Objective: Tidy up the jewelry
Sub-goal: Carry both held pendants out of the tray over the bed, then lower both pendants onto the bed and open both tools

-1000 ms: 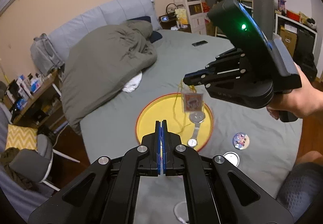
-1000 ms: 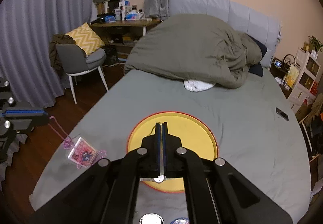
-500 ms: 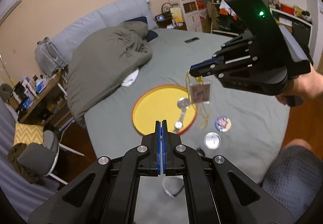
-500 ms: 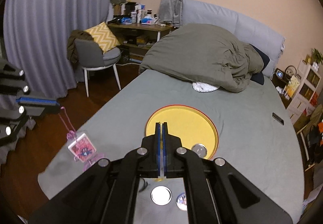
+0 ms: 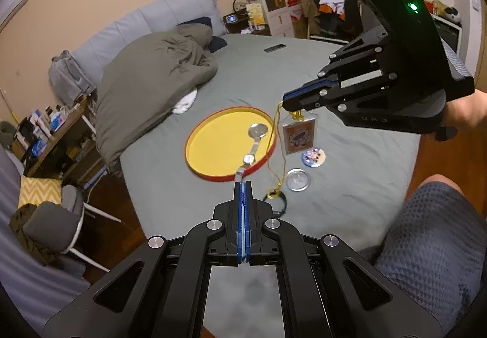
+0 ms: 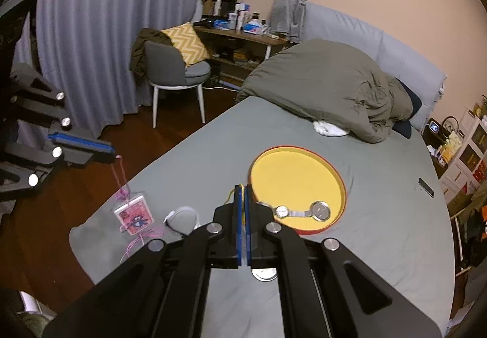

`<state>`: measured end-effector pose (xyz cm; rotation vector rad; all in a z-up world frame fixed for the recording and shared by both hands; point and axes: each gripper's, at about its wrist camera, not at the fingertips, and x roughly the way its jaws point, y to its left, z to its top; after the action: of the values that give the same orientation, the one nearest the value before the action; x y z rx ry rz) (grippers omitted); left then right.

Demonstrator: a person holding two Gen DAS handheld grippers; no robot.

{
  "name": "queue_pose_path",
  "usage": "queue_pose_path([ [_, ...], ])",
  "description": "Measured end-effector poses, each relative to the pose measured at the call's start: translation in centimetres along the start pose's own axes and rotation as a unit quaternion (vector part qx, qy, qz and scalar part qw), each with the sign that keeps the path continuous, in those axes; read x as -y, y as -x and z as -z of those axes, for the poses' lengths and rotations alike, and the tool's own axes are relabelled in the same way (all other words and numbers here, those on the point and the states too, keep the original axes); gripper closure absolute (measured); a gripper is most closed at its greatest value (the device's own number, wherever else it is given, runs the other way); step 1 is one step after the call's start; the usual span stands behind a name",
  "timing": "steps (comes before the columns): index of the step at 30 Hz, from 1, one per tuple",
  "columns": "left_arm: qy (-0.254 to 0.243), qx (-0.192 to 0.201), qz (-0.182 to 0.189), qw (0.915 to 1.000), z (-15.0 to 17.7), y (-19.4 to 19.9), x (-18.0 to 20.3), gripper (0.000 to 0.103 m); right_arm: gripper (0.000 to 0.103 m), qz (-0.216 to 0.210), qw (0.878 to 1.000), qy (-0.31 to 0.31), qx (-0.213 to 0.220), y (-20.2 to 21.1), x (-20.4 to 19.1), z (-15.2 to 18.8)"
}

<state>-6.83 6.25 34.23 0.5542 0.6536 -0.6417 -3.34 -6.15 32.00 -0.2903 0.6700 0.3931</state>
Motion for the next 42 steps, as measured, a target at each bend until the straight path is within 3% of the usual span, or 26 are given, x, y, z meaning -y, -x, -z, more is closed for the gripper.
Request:
queue_pose_path([
  [11,0.007,-0.017,0.02,0.9996,4.6,-1.8,1.5,0.102,0.1,-0.042,0.998,0.025,-0.031,-1.2,-3.7,4.5],
  [27,0.005,-0.093,0.044,0.9947,11.0,-10.9,2.5,0.102,0.1,-0.087,0.991,0.026,-0.101,-8.0,-6.2,10.9],
  [42,-0.012,-0.159,0.065,0.985,16.1,-19.1,4.7,0.102,0.1,-0.118,0.977,0.007,-0.176,-14.6,-6.0,16.7],
])
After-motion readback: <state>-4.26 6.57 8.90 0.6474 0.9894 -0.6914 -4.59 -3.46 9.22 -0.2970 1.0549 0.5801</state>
